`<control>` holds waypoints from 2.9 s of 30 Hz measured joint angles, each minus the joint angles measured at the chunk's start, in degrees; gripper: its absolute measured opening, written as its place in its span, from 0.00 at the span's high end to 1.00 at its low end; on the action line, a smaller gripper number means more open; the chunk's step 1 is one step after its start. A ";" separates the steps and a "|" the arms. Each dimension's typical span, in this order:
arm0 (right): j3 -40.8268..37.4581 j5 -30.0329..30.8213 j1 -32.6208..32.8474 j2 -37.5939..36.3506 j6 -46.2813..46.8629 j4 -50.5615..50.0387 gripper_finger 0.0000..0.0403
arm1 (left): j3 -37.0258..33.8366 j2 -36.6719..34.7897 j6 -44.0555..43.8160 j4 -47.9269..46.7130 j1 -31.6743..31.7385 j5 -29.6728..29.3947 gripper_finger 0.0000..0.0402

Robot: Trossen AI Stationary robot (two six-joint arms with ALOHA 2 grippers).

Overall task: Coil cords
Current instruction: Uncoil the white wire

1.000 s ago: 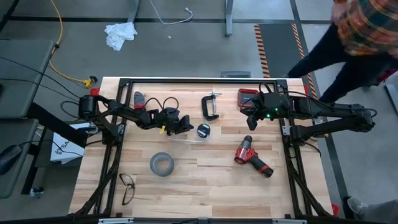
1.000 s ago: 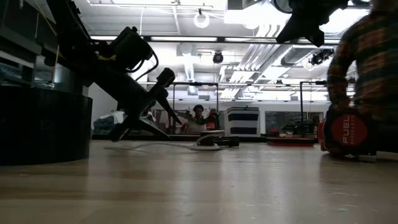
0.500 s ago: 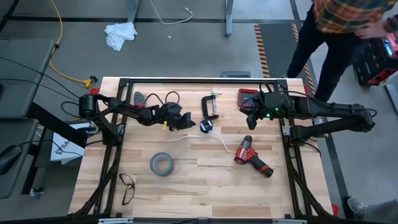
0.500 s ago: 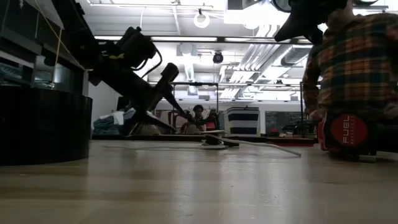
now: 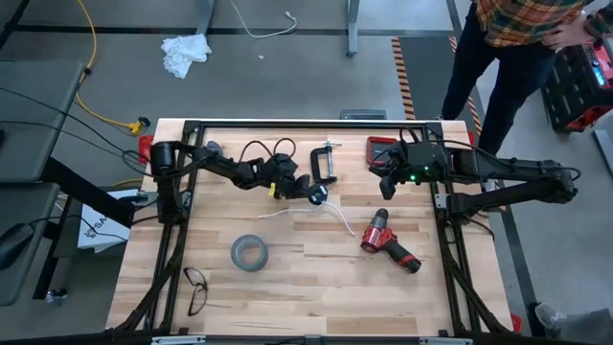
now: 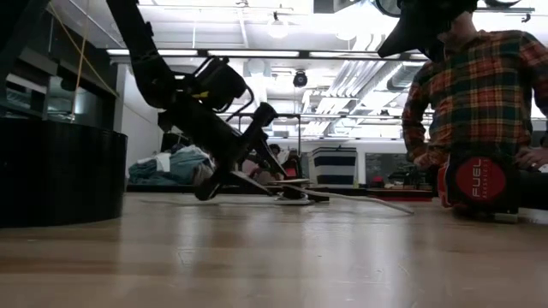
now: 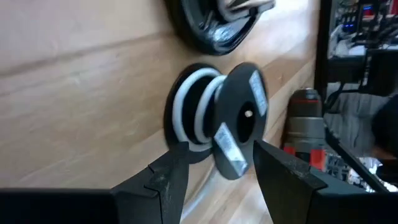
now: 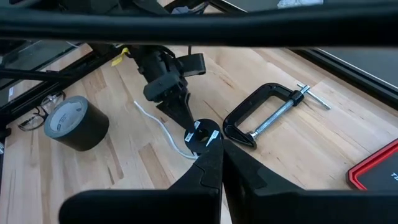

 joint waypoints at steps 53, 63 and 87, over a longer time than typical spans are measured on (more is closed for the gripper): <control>0.00 -12.53 3.41 8.77 1.12 26.43 0.67 | 2.84 -32.64 24.43 -14.90 4.60 18.73 1.00; 3.51 -19.43 1.50 17.94 -8.66 34.50 0.59 | 21.83 -33.14 65.04 -55.74 -1.20 0.56 1.00; 25.22 -26.87 -2.70 32.94 -26.86 15.03 0.60 | 35.86 -26.34 85.39 -73.86 -14.81 -12.97 1.00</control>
